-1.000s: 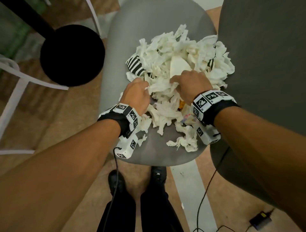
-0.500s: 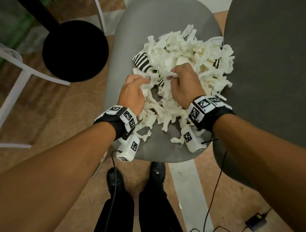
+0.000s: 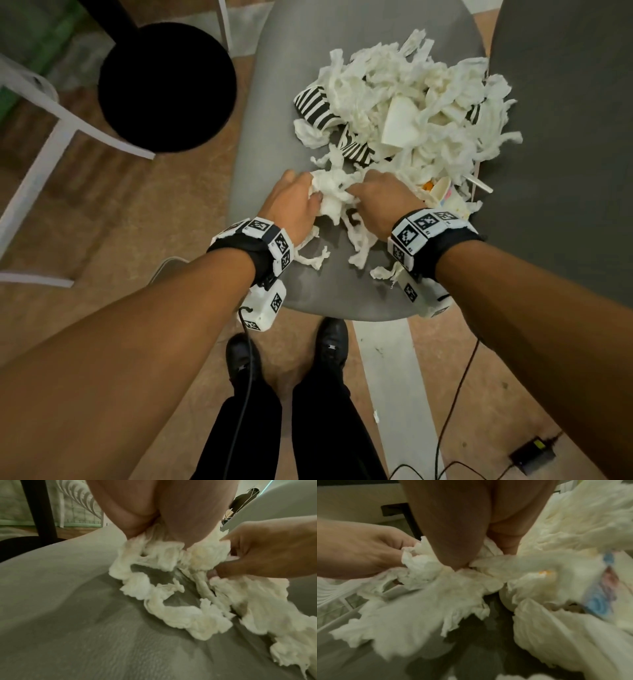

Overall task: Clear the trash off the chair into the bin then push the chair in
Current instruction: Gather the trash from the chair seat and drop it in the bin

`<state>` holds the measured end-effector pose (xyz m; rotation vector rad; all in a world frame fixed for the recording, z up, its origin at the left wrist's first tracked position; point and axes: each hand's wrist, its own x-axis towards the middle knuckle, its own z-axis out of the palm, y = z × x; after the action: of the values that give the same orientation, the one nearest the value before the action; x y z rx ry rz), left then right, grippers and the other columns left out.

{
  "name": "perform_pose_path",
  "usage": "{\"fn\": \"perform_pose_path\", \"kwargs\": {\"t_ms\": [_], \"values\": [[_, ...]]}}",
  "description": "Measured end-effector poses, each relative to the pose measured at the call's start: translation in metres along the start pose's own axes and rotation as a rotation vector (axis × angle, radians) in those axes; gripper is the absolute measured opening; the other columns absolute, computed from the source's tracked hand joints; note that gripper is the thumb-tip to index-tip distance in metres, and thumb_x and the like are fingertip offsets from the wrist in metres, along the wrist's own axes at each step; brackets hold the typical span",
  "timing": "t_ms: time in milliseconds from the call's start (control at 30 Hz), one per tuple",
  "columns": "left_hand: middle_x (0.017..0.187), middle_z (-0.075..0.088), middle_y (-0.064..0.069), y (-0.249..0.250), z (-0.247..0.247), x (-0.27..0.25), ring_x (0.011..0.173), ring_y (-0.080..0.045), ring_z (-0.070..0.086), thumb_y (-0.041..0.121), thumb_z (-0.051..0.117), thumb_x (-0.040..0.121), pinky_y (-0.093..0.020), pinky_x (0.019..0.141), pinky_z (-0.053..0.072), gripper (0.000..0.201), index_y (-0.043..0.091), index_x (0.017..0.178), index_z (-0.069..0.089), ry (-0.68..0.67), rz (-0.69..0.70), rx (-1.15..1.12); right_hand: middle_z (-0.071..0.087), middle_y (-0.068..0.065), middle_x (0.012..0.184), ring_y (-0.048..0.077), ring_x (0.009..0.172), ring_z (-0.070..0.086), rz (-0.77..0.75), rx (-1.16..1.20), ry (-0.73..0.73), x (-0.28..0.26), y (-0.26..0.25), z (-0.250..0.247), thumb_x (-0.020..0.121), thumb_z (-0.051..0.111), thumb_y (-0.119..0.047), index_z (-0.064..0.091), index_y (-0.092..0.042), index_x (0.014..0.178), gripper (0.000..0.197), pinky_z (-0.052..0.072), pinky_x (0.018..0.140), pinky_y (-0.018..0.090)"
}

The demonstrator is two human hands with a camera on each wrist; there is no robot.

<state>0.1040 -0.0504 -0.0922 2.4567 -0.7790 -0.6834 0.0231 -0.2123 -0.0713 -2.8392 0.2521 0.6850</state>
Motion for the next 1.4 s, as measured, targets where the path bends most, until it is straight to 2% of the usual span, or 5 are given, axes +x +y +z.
{"fn": "perform_pose_path", "kwargs": {"t_ms": [200,567,733,1100,1400], "values": [[0.102,0.055,-0.002,0.018,-0.02,-0.002,0.091,-0.017,0.053,0.044,0.05,0.09,-0.029,0.078,0.042,0.027,0.019,0.1,0.057,0.116,-0.004,-0.18,0.048,0.006,0.082,0.03,0.08,0.051,0.035,0.154,0.326,-0.014,-0.009,-0.035,0.09,0.042,-0.038,0.045,-0.012,0.08,0.027,0.046,0.071,0.039],[0.076,0.061,0.006,0.027,-0.034,-0.009,0.055,-0.015,0.051,0.014,0.049,0.087,-0.027,0.054,0.039,0.015,0.025,0.094,0.057,0.283,-0.003,-0.342,0.061,0.01,0.078,0.033,0.066,0.059,0.162,0.428,0.402,-0.021,-0.014,-0.053,0.096,0.045,-0.018,0.039,-0.029,0.133,0.038,0.055,0.066,0.04],[0.047,0.048,0.001,0.027,-0.031,-0.015,0.047,-0.019,0.044,0.04,0.049,0.084,-0.03,0.046,0.033,0.038,0.014,0.055,0.046,0.325,-0.055,-0.299,0.054,0.001,0.067,0.027,0.065,0.054,0.157,0.423,0.455,-0.025,-0.025,-0.056,0.087,0.046,-0.042,0.047,-0.016,0.08,0.027,0.037,0.057,0.031],[0.071,0.07,-0.006,0.002,-0.037,-0.019,0.049,-0.021,0.068,0.038,0.054,0.095,-0.04,0.044,0.057,0.027,0.017,0.079,0.06,0.283,-0.239,-0.545,0.058,0.008,0.084,0.033,0.078,0.058,0.031,0.302,0.303,-0.014,-0.037,-0.046,0.097,0.044,-0.017,0.039,-0.015,0.135,0.038,0.048,0.07,0.038],[0.044,0.046,-0.005,-0.011,-0.048,-0.035,0.047,-0.035,0.048,0.045,0.051,0.088,-0.044,0.045,0.044,0.053,0.011,0.049,0.04,0.406,-0.184,-0.36,0.048,0.003,0.055,0.035,0.061,0.054,0.028,0.311,0.433,-0.007,-0.069,-0.058,0.096,0.04,-0.053,0.047,-0.012,0.072,0.048,0.047,0.06,0.037]]}}
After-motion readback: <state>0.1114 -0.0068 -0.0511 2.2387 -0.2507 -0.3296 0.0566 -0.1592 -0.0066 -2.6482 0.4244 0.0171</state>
